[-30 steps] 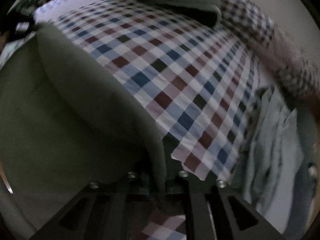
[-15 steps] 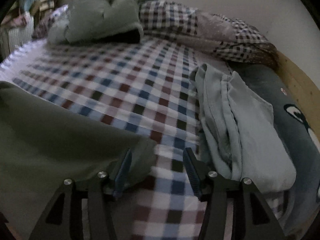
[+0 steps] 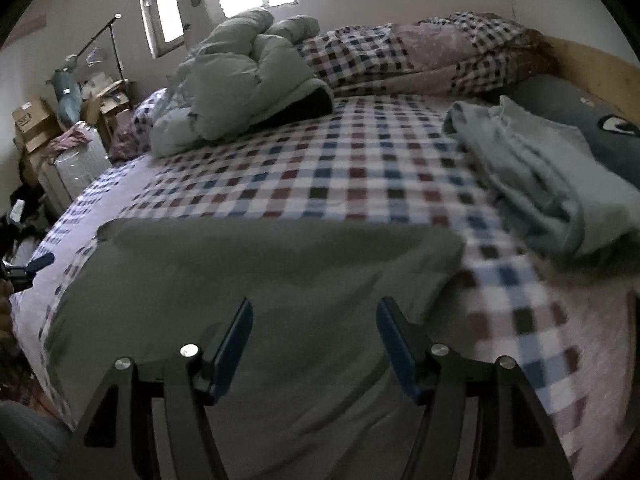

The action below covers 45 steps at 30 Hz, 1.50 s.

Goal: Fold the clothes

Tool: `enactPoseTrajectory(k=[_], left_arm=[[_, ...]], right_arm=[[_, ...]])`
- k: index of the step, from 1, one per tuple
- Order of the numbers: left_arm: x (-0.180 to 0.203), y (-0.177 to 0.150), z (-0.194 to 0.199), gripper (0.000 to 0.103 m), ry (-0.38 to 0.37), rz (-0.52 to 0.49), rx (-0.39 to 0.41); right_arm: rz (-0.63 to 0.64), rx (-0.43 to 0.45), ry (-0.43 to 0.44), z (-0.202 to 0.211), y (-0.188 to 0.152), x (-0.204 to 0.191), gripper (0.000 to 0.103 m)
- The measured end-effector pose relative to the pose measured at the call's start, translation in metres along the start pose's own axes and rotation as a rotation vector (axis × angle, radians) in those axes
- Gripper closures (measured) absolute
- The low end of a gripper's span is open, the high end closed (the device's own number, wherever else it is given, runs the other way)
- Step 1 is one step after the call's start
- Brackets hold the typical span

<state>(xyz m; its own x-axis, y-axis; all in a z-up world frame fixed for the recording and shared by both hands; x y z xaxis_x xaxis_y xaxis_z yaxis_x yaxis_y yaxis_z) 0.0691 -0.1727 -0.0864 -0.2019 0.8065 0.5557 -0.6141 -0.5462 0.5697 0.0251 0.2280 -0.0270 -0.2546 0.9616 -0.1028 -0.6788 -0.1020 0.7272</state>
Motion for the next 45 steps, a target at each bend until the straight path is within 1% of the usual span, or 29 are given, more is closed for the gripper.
enactPoseTrajectory(k=[1, 2, 3, 5, 6, 9, 11, 12, 15, 16, 18, 20, 21, 26, 30, 33, 36, 41, 45], left_arm=[[-0.002, -0.009, 0.004, 0.024, 0.017, -0.026, 0.004], [-0.004, -0.017, 0.006, 0.024, 0.024, -0.03, -0.006], [-0.007, -0.026, 0.009, 0.024, 0.031, -0.025, -0.015], [-0.017, -0.041, 0.013, 0.024, 0.039, 0.012, -0.029], [-0.022, -0.047, 0.015, 0.024, 0.041, 0.03, -0.036], [-0.038, -0.064, 0.028, 0.024, 0.045, 0.089, -0.037], [-0.048, -0.072, 0.035, 0.024, 0.052, 0.11, -0.029], [-0.053, -0.073, 0.038, 0.024, 0.055, 0.127, -0.023], [-0.072, -0.078, 0.045, 0.024, 0.015, 0.233, -0.003], [-0.078, -0.08, 0.046, 0.024, 0.001, 0.266, 0.0], [-0.085, -0.086, 0.046, 0.024, -0.026, 0.3, -0.009], [-0.087, -0.087, 0.048, 0.024, -0.058, 0.292, -0.003], [-0.086, -0.089, 0.048, 0.024, -0.062, 0.28, -0.007], [-0.085, -0.097, 0.051, 0.024, -0.062, 0.241, -0.025], [-0.086, -0.11, 0.053, 0.024, -0.06, 0.247, -0.043], [-0.092, -0.126, 0.05, 0.024, -0.062, 0.29, -0.08], [-0.094, -0.132, 0.052, 0.024, -0.076, 0.314, -0.063], [-0.101, -0.142, 0.055, 0.024, -0.105, 0.404, -0.032], [-0.1, -0.149, 0.057, 0.024, -0.094, 0.419, -0.039]], right_arm=[[0.002, 0.003, 0.007, 0.0, -0.005, -0.005, 0.035], [0.016, 0.002, 0.008, 0.0, -0.01, -0.011, 0.035], [0.047, -0.004, -0.013, 0.0, -0.016, -0.015, 0.035], [0.092, -0.021, -0.09, 0.0, -0.028, -0.015, 0.035], [0.082, -0.03, -0.102, 0.001, -0.035, -0.012, 0.035], [0.022, -0.057, -0.084, 0.004, -0.051, -0.01, 0.035], [0.009, -0.06, -0.095, 0.008, -0.056, -0.009, 0.035], [0.009, -0.051, -0.101, 0.011, -0.057, -0.011, 0.035], [0.01, -0.013, -0.112, 0.023, -0.055, -0.017, 0.034], [0.01, 0.001, -0.106, 0.027, -0.054, -0.02, 0.033], [0.014, 0.03, -0.087, 0.034, -0.051, -0.028, 0.033], [0.028, 0.053, -0.067, 0.041, -0.05, -0.038, 0.032], [0.038, 0.064, -0.057, 0.044, -0.05, -0.043, 0.031], [0.067, 0.084, -0.012, 0.052, -0.051, -0.067, 0.03], [0.092, 0.112, 0.027, 0.06, -0.052, -0.088, 0.03], [0.14, 0.128, 0.047, 0.064, -0.056, -0.107, 0.03], [0.19, 0.135, 0.071, 0.064, -0.062, -0.13, 0.03], [0.251, 0.126, 0.107, 0.06, -0.072, -0.157, 0.029], [0.282, 0.118, 0.118, 0.055, -0.078, -0.168, 0.029]])
Point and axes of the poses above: each gripper's, at about its wrist camera, not at the fingertips, and z roughly against the way its jaws point, x to its right, y to its top, the point moved 10 cm from there along -z, roughly the way its jaws point
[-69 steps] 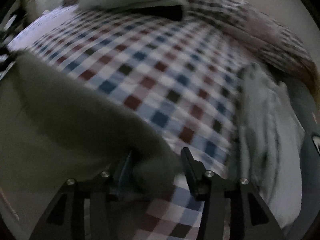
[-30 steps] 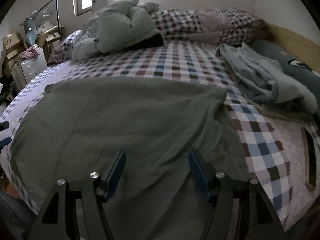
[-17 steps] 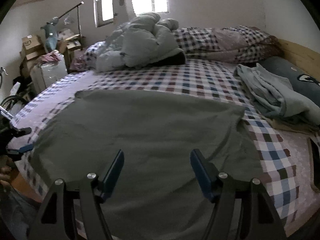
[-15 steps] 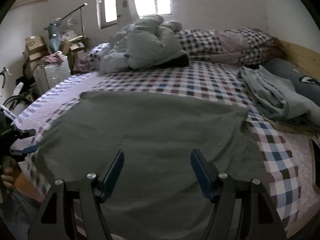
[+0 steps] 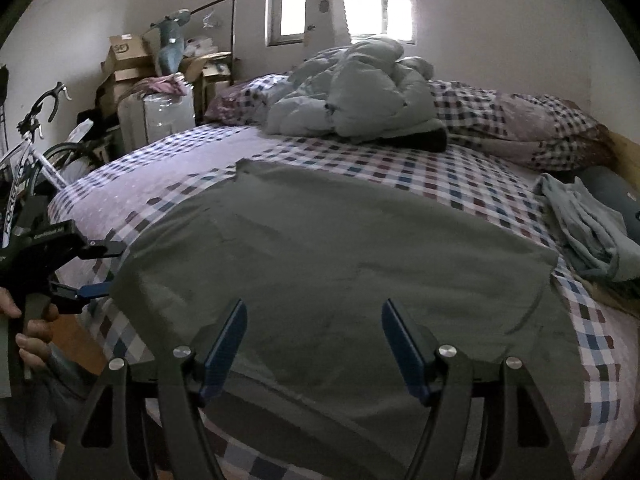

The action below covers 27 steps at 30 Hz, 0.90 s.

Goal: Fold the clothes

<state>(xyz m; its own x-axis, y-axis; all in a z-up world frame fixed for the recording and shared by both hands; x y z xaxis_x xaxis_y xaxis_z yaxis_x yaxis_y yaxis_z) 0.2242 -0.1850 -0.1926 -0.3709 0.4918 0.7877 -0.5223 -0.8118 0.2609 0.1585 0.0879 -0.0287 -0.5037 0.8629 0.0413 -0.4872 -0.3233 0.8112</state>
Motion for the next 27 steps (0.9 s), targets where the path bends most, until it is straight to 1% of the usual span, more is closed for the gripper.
enactPoseTrajectory(k=[5, 10, 13, 17, 18, 20, 22, 23, 26, 27], left_arm=[[0.0, -0.005, 0.0, 0.024, -0.013, 0.022, -0.008], [0.004, -0.01, -0.002, 0.024, -0.057, 0.052, -0.021], [0.01, -0.012, -0.005, 0.024, -0.093, 0.06, -0.042], [0.011, -0.009, -0.006, 0.025, -0.097, 0.074, -0.035], [0.01, -0.009, -0.006, 0.026, -0.093, 0.077, -0.035], [0.008, -0.009, -0.006, 0.034, -0.074, 0.079, -0.037], [0.005, -0.009, -0.005, 0.045, -0.06, 0.09, -0.039], [0.003, -0.009, -0.005, 0.049, -0.055, 0.099, -0.04], [-0.003, -0.01, -0.005, 0.066, -0.041, 0.126, -0.043], [-0.005, -0.01, -0.005, 0.076, -0.035, 0.128, -0.045]], right_arm=[[0.003, -0.01, 0.006, -0.005, -0.003, -0.002, 0.029], [-0.011, -0.012, 0.011, -0.008, -0.002, -0.002, 0.029], [-0.003, -0.018, 0.01, -0.011, -0.003, -0.004, 0.029], [0.018, -0.03, 0.01, -0.015, -0.006, -0.01, 0.029], [0.023, -0.03, 0.009, -0.015, -0.007, -0.011, 0.029], [0.037, -0.031, 0.005, -0.016, -0.008, -0.013, 0.029], [0.053, -0.03, -0.001, -0.017, -0.009, -0.015, 0.029], [0.063, -0.029, -0.004, -0.017, -0.009, -0.017, 0.029], [0.098, -0.028, -0.011, -0.018, -0.011, -0.023, 0.029], [0.111, -0.027, -0.011, -0.018, -0.011, -0.025, 0.029]])
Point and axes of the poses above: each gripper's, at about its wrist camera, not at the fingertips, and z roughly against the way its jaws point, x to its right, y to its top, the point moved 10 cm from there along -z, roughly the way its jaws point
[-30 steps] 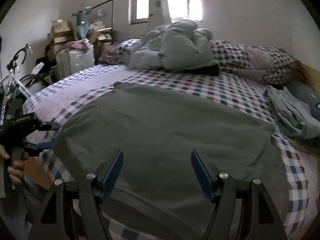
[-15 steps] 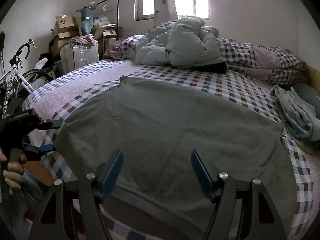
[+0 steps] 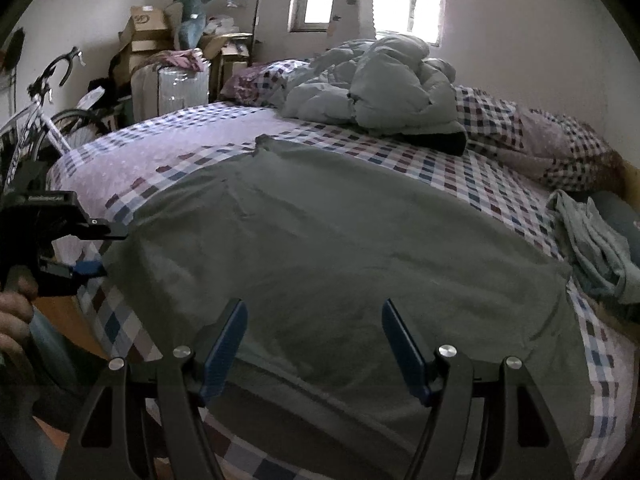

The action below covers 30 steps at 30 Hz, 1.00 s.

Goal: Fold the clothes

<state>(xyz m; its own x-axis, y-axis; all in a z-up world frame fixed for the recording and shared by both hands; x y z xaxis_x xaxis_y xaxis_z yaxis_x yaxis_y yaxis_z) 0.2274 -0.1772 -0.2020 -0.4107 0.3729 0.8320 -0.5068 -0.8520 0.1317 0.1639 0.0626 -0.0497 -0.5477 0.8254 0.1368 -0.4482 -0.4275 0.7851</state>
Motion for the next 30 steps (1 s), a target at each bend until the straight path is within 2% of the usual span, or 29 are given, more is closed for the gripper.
enactPoseTrajectory(k=[4, 7, 16, 21, 30], left_arm=[[-0.001, -0.002, 0.001, 0.088, 0.015, -0.011, -0.01], [0.0, -0.005, 0.003, 0.091, 0.02, -0.032, -0.023], [0.017, -0.005, 0.011, 0.092, -0.047, -0.054, -0.079], [0.024, -0.003, 0.012, 0.092, -0.073, -0.051, -0.099], [0.03, 0.0, 0.017, 0.094, -0.078, -0.067, -0.098]], right_arm=[[0.089, 0.014, -0.01, 0.0, 0.001, -0.018, 0.029], [0.175, 0.028, -0.014, 0.001, 0.002, -0.04, 0.029], [0.425, 0.109, 0.01, 0.003, 0.006, -0.12, 0.023], [0.517, 0.107, 0.039, -0.009, 0.0, -0.155, 0.023], [0.596, 0.145, -0.075, -0.038, 0.014, -0.183, 0.024]])
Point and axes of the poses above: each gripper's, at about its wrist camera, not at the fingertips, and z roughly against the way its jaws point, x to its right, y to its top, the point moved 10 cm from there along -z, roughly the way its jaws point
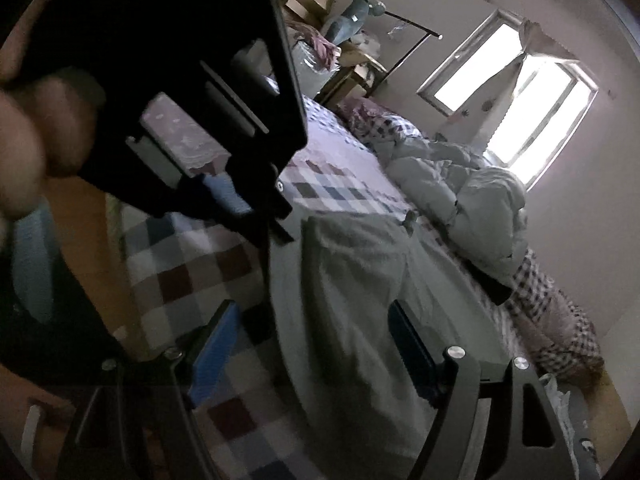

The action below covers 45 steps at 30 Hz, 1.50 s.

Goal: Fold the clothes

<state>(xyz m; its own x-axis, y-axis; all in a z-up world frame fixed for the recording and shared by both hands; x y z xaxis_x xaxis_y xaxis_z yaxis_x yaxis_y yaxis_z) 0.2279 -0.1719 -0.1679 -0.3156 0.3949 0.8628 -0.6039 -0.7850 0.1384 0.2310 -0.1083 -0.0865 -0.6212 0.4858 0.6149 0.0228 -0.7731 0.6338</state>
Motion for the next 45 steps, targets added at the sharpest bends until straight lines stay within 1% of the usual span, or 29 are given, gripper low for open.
enactPoseTrajectory(k=[4, 6, 8, 12, 14, 18, 20, 21, 23, 26, 28, 30, 32, 34, 35, 36, 39, 41, 45], left_arm=[[0.003, -0.001, 0.001, 0.097, -0.018, -0.004, -0.008], [0.005, 0.0, 0.002, 0.097, -0.03, -0.005, -0.008], [0.008, 0.0, 0.003, 0.098, -0.042, -0.006, -0.01], [0.013, 0.001, 0.003, 0.098, -0.059, -0.005, -0.015], [0.013, 0.002, 0.004, 0.098, -0.064, 0.0, -0.015], [0.014, 0.003, 0.006, 0.098, -0.076, 0.002, -0.016], [0.015, 0.003, 0.007, 0.098, -0.08, -0.005, -0.015], [0.016, 0.004, 0.007, 0.098, -0.081, -0.007, -0.014], [0.016, 0.005, 0.008, 0.098, -0.083, -0.01, -0.011], [0.018, 0.006, 0.01, 0.097, -0.1, -0.002, -0.008], [0.021, 0.007, 0.011, 0.097, -0.132, 0.013, -0.017], [0.026, 0.01, 0.013, 0.093, -0.155, 0.01, -0.017], [0.032, 0.015, 0.017, 0.085, -0.179, 0.004, -0.003], [0.033, 0.023, 0.019, 0.062, -0.198, 0.014, 0.009], [0.034, 0.028, 0.019, 0.058, -0.207, 0.023, 0.014], [0.034, 0.033, 0.02, 0.052, -0.212, 0.032, 0.019], [0.03, 0.046, 0.01, 0.051, -0.167, 0.052, 0.005], [0.034, 0.05, 0.003, 0.051, -0.171, 0.053, -0.008], [0.05, 0.047, -0.022, 0.051, -0.173, 0.01, -0.099]], right_arm=[[0.001, 0.007, -0.016, -0.012, 0.007, 0.001, 0.025], [0.014, 0.014, -0.028, -0.016, 0.01, 0.001, 0.027], [0.02, 0.016, -0.036, -0.019, 0.013, 0.002, 0.041], [0.043, 0.005, -0.055, -0.026, 0.017, 0.002, 0.048], [0.055, 0.002, -0.068, -0.029, 0.018, 0.002, 0.055], [0.072, -0.011, -0.081, -0.037, 0.02, 0.003, 0.064], [0.074, -0.02, -0.084, -0.042, 0.02, 0.004, 0.073], [0.074, -0.024, -0.087, -0.044, 0.02, 0.005, 0.075], [0.07, -0.03, -0.096, -0.047, 0.02, 0.008, 0.088], [0.052, -0.033, -0.094, -0.049, 0.022, 0.013, 0.095], [0.034, -0.033, -0.086, -0.049, 0.024, 0.016, 0.097], [0.0, -0.036, -0.068, -0.048, 0.025, 0.021, 0.098], [-0.039, -0.036, -0.052, -0.045, 0.027, 0.029, 0.098], [-0.069, -0.032, -0.043, -0.042, 0.029, 0.037, 0.099], [-0.082, -0.03, -0.04, -0.04, 0.031, 0.041, 0.099], [-0.092, -0.028, -0.037, -0.039, 0.032, 0.045, 0.099], [-0.105, -0.021, -0.029, -0.035, 0.035, 0.054, 0.099], [-0.113, -0.018, -0.024, -0.032, 0.037, 0.058, 0.099], [-0.13, -0.013, -0.015, -0.025, 0.041, 0.064, 0.099]])
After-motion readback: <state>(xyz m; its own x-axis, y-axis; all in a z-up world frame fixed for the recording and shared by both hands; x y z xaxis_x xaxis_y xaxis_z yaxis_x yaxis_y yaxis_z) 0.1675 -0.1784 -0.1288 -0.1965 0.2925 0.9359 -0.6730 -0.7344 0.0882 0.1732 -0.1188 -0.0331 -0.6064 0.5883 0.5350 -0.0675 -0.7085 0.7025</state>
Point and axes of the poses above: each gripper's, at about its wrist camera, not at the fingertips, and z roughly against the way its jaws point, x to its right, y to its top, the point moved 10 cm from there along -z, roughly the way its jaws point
